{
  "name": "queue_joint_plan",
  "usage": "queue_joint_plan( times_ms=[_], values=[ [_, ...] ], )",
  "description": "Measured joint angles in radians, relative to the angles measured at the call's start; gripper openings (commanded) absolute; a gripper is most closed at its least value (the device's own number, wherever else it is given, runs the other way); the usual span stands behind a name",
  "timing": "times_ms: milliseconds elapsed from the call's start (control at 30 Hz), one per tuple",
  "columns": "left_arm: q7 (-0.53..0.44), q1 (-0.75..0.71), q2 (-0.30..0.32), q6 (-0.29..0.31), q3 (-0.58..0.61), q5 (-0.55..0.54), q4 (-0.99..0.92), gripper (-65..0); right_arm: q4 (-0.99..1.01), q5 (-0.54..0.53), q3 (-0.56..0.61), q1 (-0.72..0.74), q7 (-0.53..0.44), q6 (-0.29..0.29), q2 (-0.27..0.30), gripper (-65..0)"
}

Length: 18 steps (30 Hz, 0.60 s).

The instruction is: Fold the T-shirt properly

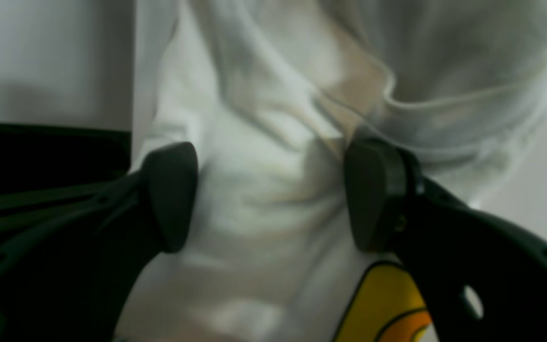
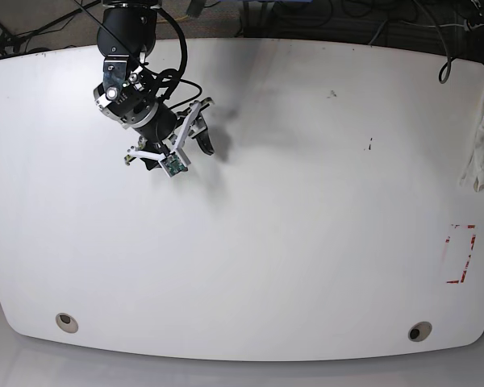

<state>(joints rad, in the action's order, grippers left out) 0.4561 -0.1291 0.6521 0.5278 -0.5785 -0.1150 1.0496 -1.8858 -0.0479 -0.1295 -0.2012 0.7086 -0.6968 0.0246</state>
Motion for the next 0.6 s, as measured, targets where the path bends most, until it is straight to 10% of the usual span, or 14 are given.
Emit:
queue_joint_plan(
  times_ms=[200, 600],
  values=[
    [0.026, -0.009, -0.014, 0.114, -0.140, 0.013, 0.003, -20.8, 0.000, 0.000, 0.003, 0.000, 0.000, 0.000, 0.000, -32.3],
    [0.019, -0.006, -0.151, 0.128, -0.180, 0.014, 0.455, -30.1, -0.035, 0.018, -0.007, -0.002, -0.055, -0.003, 0.036, -32.3]
  ],
)
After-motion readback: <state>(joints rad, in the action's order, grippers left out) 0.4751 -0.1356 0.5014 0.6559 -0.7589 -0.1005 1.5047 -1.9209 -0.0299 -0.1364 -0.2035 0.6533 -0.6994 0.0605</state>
